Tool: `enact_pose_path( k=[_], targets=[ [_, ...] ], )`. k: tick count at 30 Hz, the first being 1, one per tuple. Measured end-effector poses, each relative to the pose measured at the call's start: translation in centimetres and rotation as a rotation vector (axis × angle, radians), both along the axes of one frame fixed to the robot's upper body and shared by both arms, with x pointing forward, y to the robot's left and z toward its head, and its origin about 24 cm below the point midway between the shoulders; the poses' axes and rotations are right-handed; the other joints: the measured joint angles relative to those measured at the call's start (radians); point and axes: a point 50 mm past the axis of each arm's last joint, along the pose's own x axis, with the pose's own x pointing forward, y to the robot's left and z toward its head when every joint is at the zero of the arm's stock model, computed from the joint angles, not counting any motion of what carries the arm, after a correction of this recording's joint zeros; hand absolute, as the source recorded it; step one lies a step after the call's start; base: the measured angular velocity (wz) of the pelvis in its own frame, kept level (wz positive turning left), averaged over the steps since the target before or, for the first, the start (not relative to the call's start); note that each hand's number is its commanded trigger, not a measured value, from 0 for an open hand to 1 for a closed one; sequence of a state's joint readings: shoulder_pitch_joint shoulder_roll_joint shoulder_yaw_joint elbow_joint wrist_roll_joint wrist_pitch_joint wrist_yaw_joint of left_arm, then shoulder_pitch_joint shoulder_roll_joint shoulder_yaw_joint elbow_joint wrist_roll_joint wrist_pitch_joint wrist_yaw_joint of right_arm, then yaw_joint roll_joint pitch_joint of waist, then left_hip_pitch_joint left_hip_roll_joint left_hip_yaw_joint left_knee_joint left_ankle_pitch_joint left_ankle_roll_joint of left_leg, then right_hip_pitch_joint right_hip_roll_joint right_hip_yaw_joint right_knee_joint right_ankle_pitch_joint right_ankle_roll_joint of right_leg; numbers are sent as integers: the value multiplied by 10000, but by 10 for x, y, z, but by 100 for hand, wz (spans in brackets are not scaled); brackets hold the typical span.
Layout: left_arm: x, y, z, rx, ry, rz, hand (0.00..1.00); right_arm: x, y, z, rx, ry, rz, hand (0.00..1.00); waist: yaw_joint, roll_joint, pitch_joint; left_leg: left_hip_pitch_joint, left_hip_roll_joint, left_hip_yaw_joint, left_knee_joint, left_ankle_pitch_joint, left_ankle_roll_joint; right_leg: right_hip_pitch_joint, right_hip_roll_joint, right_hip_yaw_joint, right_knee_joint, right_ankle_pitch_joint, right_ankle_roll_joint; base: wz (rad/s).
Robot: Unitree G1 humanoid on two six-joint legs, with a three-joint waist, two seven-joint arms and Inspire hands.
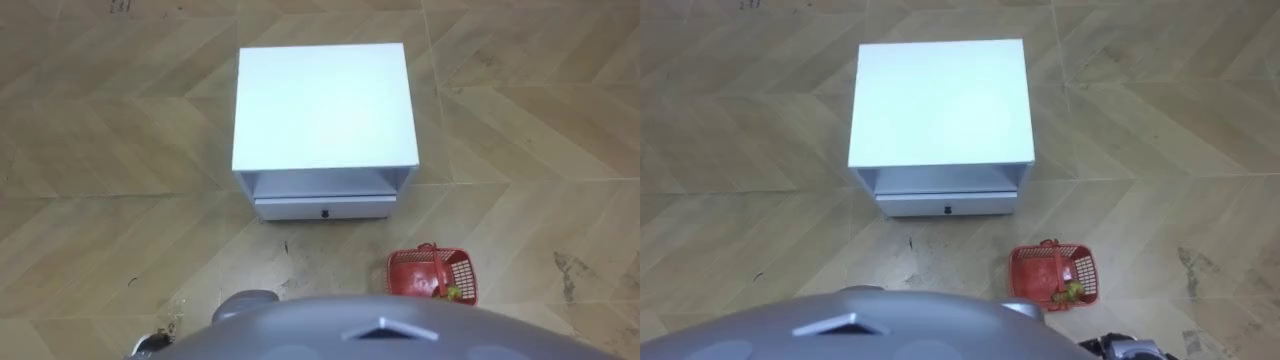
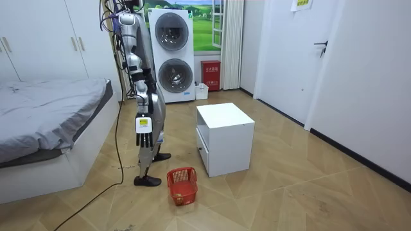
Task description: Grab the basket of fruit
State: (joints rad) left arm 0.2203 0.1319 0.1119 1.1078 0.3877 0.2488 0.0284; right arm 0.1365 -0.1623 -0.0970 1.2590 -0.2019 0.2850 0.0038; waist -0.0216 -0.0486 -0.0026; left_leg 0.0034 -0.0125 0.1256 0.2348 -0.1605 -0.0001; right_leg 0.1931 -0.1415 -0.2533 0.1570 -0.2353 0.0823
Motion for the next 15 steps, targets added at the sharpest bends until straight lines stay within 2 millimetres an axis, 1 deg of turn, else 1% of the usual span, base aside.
enact_pose_path(
  k=[4, 15],
  targets=[
    [4, -3, -1, -92, -49, -212, 0, 2, 1, 0, 33, -12, 324, 0, -1, 51, 34, 12, 33, -66, 22, -72, -32, -13, 36, -4, 143, 1, 0, 3],
    [4, -3, -1, -169, 36, -139, 0, -5, 3, -1, 95, 323, 479, 0, 16, 64, 47, 74, 18, -88, 15, -167, -16, 24, 22, 30, 183, 5, -2, 0]
  ],
)
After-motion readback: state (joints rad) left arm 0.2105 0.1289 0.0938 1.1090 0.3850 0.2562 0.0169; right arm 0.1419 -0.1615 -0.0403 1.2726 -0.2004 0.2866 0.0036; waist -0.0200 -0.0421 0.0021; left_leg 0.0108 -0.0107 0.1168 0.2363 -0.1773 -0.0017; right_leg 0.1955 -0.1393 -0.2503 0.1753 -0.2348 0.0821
